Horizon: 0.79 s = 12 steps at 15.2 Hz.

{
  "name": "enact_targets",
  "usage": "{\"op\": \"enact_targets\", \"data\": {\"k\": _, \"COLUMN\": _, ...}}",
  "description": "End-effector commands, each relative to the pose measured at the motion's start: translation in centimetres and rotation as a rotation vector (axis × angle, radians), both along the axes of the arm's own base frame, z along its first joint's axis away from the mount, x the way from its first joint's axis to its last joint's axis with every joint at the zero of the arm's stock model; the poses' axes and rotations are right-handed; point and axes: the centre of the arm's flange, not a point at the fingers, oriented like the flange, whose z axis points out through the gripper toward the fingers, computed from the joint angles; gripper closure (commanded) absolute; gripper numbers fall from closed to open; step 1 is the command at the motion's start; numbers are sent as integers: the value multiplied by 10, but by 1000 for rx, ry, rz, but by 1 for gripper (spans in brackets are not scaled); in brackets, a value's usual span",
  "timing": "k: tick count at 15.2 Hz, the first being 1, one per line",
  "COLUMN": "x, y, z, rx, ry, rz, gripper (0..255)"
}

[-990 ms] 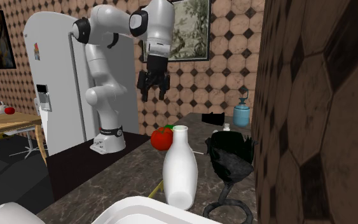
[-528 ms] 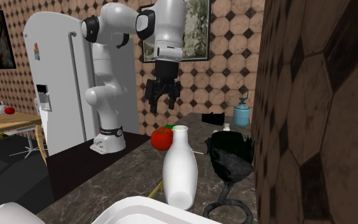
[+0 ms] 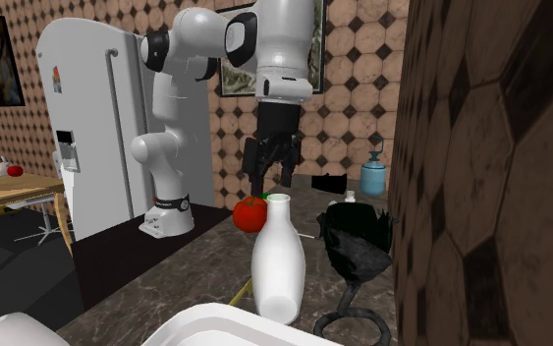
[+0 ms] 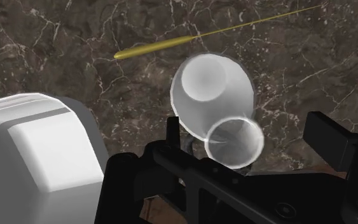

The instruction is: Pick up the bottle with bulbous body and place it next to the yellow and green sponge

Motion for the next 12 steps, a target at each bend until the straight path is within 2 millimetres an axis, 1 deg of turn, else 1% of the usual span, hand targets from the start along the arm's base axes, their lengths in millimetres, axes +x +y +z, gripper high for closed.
{"op": "enact_targets", "data": {"k": 1, "x": 3, "y": -3, "z": -10, "rx": 1, "ry": -2, "rz": 0, "gripper": 0}}
{"op": "enact_targets", "data": {"k": 5, "x": 1, "y": -3, "z": -31, "rx": 1, "ry": -2, "rz": 0, "gripper": 0}}
{"op": "enact_targets", "data": {"k": 6, "x": 0, "y": -4, "z": -39, "rx": 1, "ry": -2, "rz": 0, "gripper": 0}}
{"op": "enact_targets", "data": {"k": 12, "x": 0, "y": -4, "z": -39, "rx": 1, "ry": -2, "rz": 0, "gripper": 0}}
